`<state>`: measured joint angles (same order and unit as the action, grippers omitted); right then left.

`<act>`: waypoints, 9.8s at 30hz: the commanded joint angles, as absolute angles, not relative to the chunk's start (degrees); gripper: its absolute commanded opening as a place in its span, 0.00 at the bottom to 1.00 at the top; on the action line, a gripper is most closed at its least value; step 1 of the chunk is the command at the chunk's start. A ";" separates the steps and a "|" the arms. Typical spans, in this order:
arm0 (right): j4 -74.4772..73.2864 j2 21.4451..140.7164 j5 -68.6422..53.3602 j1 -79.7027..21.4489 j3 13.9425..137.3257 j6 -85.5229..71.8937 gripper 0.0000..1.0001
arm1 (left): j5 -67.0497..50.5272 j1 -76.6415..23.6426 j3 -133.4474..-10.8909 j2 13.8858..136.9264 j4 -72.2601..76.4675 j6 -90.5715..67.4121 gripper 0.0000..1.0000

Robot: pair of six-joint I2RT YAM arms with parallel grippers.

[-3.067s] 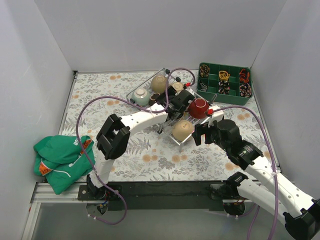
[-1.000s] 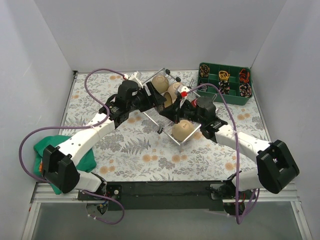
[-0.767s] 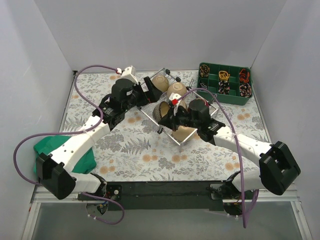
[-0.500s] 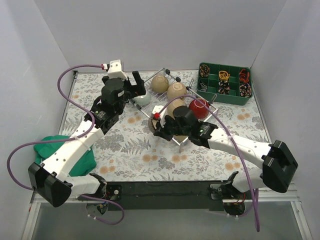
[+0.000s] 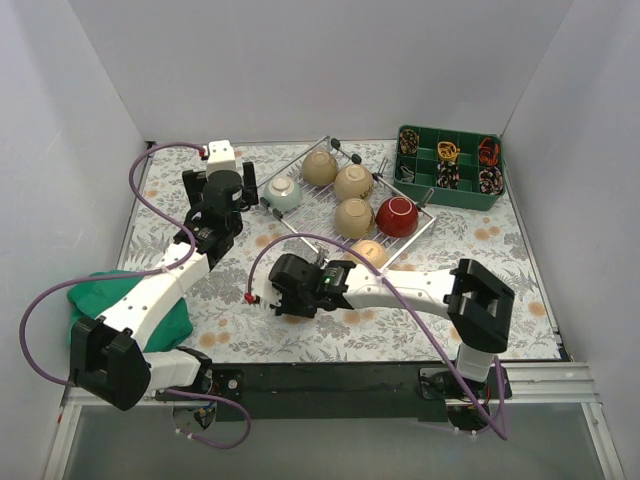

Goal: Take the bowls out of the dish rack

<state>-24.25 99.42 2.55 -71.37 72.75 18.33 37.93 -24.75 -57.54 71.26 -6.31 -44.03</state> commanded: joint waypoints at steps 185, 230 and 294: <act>-27.07 112.86 51.16 -52.29 102.48 8.00 0.14 | 33.58 -21.18 -55.28 70.14 -3.25 -42.28 0.98; 9.66 70.23 -21.26 -27.77 61.00 -30.93 0.07 | -24.25 -24.60 -44.39 72.59 24.51 -54.31 0.96; -3.69 51.77 -10.81 -28.56 43.33 -10.99 0.98 | -2.26 -9.93 -53.61 79.79 -30.85 -70.14 0.00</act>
<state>-3.44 52.84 -13.65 -28.01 43.99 -13.67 4.38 -10.98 -50.13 76.82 -32.18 -69.95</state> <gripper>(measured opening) 0.981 0.098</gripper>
